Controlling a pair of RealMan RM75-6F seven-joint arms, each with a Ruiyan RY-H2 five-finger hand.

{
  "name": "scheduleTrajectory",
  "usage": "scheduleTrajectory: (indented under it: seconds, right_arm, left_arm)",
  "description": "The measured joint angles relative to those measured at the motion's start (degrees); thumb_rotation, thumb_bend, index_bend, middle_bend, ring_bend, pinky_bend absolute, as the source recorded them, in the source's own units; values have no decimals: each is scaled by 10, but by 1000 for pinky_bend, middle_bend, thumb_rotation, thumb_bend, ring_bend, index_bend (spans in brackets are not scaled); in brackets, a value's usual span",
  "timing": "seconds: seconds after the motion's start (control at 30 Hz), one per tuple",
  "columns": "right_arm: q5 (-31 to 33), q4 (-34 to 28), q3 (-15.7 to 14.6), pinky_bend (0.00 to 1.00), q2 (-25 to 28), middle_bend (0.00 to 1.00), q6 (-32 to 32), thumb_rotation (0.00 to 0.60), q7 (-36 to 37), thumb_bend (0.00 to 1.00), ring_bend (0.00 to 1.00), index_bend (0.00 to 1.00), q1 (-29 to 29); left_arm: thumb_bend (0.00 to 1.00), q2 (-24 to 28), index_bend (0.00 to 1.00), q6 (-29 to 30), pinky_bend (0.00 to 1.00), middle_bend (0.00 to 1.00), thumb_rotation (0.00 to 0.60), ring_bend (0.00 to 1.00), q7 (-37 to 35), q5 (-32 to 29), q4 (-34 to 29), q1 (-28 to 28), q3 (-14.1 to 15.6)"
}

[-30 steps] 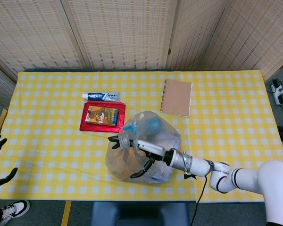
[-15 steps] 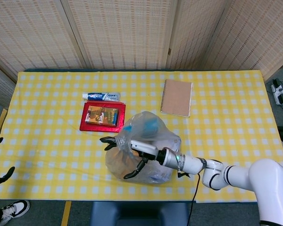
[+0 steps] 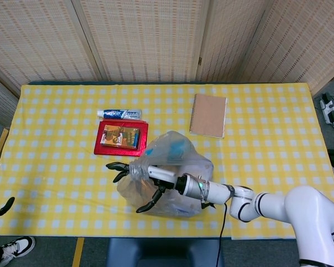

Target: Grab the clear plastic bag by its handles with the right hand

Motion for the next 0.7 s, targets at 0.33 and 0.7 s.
scheduleTrajectory:
  seconds: [0.33, 0.7]
  right_arm:
    - [6, 9, 5, 0, -10, 23, 0, 600, 47, 188, 197, 0, 15]
    - [4, 9, 2, 1, -6, 60, 31, 600, 127, 188, 167, 0, 19]
  left_arm:
    - [319, 2, 0, -1, 50, 25, 600, 17, -3, 0, 0, -1, -2]
    - [320, 0, 0, -1, 50, 25, 600, 17, -4, 1, 3, 0, -1]
